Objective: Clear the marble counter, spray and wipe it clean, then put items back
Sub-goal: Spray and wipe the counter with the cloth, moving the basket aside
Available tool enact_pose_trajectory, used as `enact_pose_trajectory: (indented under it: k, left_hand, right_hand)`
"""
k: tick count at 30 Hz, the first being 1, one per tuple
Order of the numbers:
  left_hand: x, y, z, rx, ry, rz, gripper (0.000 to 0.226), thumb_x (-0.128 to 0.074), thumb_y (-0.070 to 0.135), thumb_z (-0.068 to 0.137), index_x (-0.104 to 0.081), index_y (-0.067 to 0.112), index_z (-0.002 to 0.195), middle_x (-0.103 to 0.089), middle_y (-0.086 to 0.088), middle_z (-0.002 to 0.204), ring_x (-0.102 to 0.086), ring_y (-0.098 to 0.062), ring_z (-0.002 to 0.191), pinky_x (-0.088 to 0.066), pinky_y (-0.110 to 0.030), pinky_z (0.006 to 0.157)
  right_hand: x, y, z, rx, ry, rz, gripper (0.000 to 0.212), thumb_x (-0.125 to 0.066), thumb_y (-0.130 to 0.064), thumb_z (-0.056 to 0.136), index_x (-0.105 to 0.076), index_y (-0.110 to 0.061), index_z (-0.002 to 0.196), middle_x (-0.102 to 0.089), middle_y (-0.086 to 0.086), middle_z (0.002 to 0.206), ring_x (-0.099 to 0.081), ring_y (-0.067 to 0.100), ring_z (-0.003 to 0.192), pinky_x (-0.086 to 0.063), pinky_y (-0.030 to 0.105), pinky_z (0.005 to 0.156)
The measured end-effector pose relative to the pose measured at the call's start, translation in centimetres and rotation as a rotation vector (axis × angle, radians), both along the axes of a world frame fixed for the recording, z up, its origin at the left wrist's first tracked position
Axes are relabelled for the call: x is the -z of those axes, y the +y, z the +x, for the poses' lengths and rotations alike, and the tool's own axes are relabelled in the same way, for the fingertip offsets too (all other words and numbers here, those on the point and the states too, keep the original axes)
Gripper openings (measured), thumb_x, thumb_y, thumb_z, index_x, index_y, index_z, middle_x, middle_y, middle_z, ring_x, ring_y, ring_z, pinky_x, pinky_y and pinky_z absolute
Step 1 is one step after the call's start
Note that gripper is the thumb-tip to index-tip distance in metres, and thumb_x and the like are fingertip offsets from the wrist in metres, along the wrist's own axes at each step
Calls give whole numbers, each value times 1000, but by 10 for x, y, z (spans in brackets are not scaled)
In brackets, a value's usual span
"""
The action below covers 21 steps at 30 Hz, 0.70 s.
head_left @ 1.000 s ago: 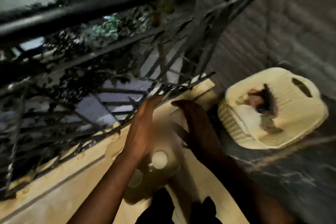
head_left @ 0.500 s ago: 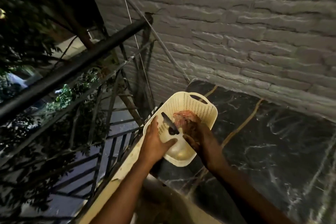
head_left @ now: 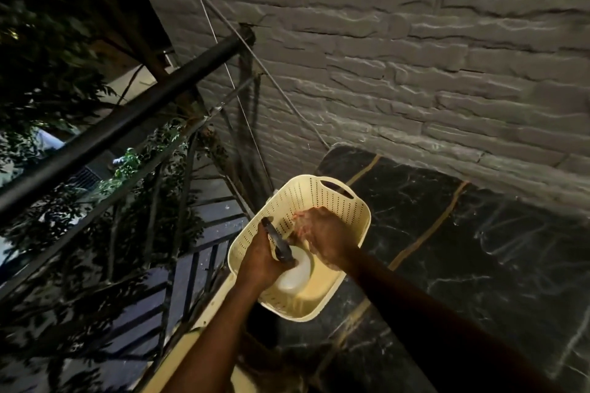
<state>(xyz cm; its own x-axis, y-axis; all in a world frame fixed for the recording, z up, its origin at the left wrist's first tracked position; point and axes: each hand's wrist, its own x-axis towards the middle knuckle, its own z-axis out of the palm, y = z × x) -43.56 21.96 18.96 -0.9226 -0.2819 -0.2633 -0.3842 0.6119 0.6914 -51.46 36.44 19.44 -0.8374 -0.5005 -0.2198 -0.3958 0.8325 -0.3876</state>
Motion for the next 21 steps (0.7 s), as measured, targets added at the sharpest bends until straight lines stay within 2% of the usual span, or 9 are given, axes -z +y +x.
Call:
enact_pose_trajectory:
  k: [1,2,4,6,9,12,15,18,21]
  left_hand:
    - [2,-2,-4,24,-23,20,116,-90,29,61,-16,19,151,-44,-4,146,-47,-26,130,-39,-34,104]
    - [4,-5,-7,51,-49,34,117,-90,29,60,-18,20,150,-47,-4,145,-48,-26,129,-40,-33,103]
    - [11,-10,-16,113,-91,54,120,-92,31,56,-19,21,151,-49,-3,142,-47,-25,129,-37,-29,103]
    - [14,-12,-24,142,-124,65,118,-92,30,56,-22,20,150,-50,-1,140,-46,-24,130,-34,-24,100]
    - [20,-14,-36,186,-144,47,114,-89,31,62,-19,20,151,-51,-3,140,-47,-26,129,-35,-26,100]
    - [20,-16,-39,237,-117,1,110,-85,34,68,-14,22,152,-58,-8,132,-54,-30,122,-44,-37,100]
    - [15,-14,-40,220,-31,-3,101,-79,34,75,-14,23,152,-67,-9,117,-63,-28,109,-50,-36,90]
    - [10,-6,-43,230,59,47,84,-71,29,83,-19,25,149,-70,-6,111,-67,-26,101,-51,-28,82]
    - [8,-4,-46,224,131,62,79,-68,29,85,-20,27,149,-69,-5,114,-67,-26,101,-45,-22,78]
  right_hand:
    - [7,-2,-6,-14,-19,44,67,-18,-60,77,-45,-24,126,-56,2,122,-49,26,116,-40,48,100]
    - [10,-4,-10,-4,-50,66,65,-21,-59,79,-44,-24,129,-54,4,125,-47,27,118,-39,50,101]
    - [13,-7,-16,35,-67,79,53,-40,-52,89,-40,-23,133,-49,6,131,-44,30,122,-35,53,104]
    - [26,-10,-22,83,-115,103,60,-47,-48,90,-29,-20,140,-36,11,141,-37,36,129,-30,57,107]
    - [48,-18,-33,110,-138,76,64,-46,-50,91,-19,-22,143,-21,15,147,-30,45,132,-29,62,106]
    - [55,-30,-35,134,-146,141,62,-36,-44,97,-12,-18,147,-11,21,152,-23,49,134,-24,61,108]
    - [71,-37,-38,168,-98,102,65,-41,-46,95,-12,-18,146,-16,20,150,-24,47,135,-26,61,108]
    - [74,-36,-42,208,-200,57,71,-56,-38,89,-16,-24,147,-8,17,154,-16,46,137,-26,58,110]
    - [76,-33,-45,182,-123,-29,47,-52,-33,90,-35,-27,134,-27,14,146,-34,42,129,-39,54,101]
